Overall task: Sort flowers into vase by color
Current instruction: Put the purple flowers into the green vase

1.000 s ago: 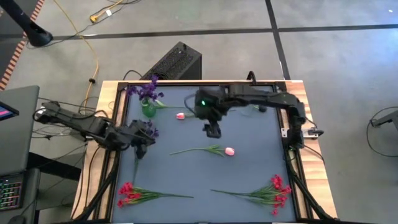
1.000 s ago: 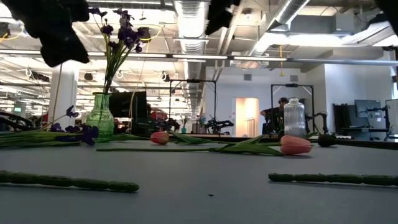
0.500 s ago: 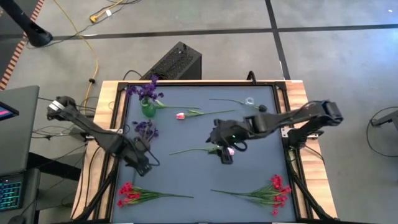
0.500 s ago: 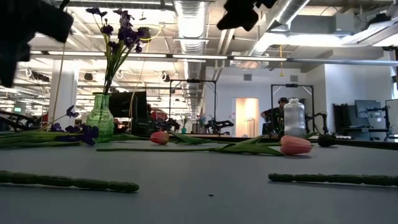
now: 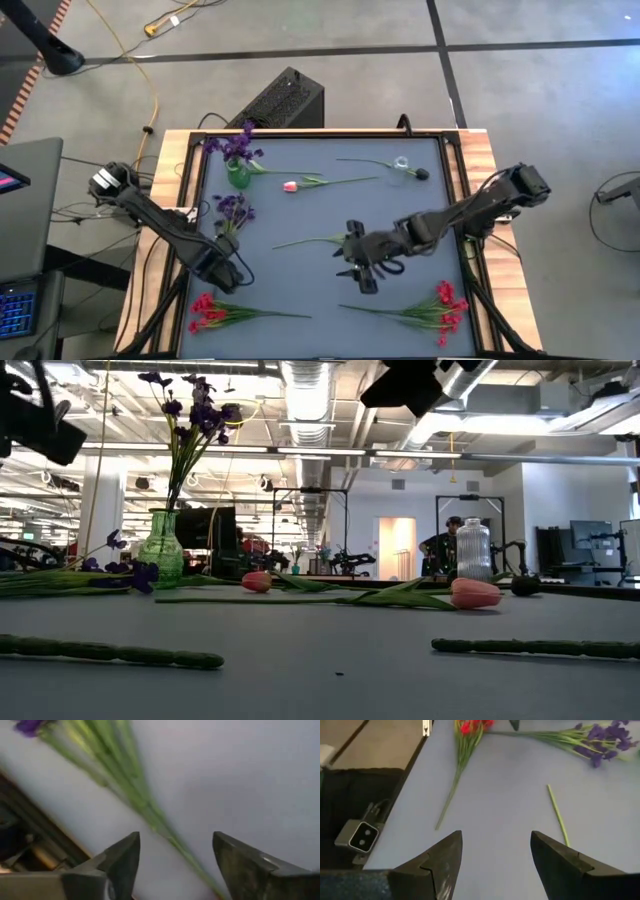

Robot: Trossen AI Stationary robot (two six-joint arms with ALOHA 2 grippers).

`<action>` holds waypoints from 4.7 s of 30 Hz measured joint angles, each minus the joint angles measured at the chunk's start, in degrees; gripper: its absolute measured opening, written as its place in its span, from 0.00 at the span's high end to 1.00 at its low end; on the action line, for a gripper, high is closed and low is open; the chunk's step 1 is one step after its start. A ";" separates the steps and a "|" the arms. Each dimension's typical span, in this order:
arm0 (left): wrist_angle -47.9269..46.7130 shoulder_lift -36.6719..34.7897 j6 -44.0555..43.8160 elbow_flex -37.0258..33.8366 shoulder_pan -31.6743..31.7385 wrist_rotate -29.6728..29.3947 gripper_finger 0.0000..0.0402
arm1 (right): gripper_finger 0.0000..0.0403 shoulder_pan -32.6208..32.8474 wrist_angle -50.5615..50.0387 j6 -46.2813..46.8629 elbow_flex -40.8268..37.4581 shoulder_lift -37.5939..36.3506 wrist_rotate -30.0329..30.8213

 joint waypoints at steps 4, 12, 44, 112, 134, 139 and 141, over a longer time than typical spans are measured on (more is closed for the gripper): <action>-1.41 2.12 -1.18 -0.10 -0.30 -0.34 0.35 | 0.35 3.10 1.05 -0.45 0.00 1.57 0.83; 1.55 3.63 -1.14 -1.04 -0.44 -2.48 0.35 | 0.35 6.51 2.17 1.54 0.07 1.46 0.72; 14.58 -10.05 19.02 -1.18 -3.19 -15.01 0.99 | 0.35 9.85 5.05 7.34 0.07 1.46 6.36; 67.03 -41.13 96.67 7.39 78.23 -16.42 1.00 | 0.35 -15.86 5.48 -13.90 -1.44 7.34 12.17; 64.59 -38.95 75.78 -3.73 109.05 27.72 1.00 | 0.35 -12.62 4.56 -12.19 -1.96 7.19 6.35; 68.64 -40.68 76.18 -6.91 110.35 30.89 1.00 | 0.35 -11.47 4.80 -12.13 -1.99 7.23 6.36; 68.37 -41.05 76.51 -7.69 110.34 30.50 1.00 | 0.35 -11.31 4.76 -12.15 -1.99 7.23 6.36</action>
